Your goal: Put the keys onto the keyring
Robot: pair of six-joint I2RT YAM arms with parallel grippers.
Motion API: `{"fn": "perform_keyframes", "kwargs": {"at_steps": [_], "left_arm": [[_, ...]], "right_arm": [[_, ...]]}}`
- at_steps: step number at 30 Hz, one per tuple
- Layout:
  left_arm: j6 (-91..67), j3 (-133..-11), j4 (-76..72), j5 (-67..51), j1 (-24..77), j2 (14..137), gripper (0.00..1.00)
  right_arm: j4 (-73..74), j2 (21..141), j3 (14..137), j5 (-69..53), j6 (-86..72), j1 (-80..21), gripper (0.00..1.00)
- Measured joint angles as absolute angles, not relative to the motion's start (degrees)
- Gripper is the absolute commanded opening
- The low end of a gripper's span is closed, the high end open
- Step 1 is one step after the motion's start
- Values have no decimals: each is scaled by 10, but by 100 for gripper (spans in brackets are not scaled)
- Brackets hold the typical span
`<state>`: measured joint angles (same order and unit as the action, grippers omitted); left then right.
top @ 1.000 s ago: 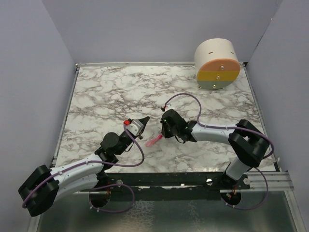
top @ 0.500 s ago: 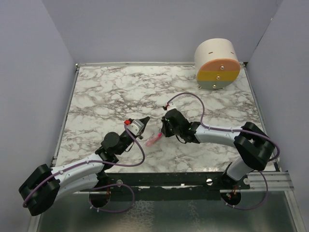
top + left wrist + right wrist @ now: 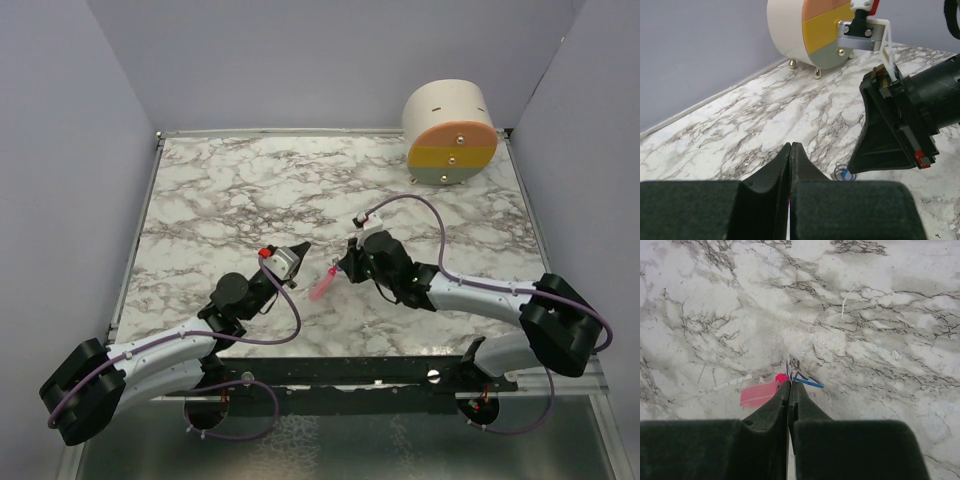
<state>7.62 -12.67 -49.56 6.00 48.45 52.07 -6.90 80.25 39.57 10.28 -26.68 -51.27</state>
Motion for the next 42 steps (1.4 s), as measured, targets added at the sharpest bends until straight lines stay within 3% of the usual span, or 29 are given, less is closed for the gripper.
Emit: {"fn": "perform_keyframes", "kwargs": {"at_steps": [13,23,28,42], "left_arm": [[75,-127,-496,59,484,517,2],[72,-132,-495,22,484,516,15],[79,-157,-497,-17,484,525,21],[150,-207,-496,-104,484,598,24]], "right_arm": [[-244,683,265,103,-246,-513,1],[-376,628,230,100,-204,-513,1],[-409,620,230,88,-184,-513,1],[-448,584,212,37,-131,-513,1]]}}
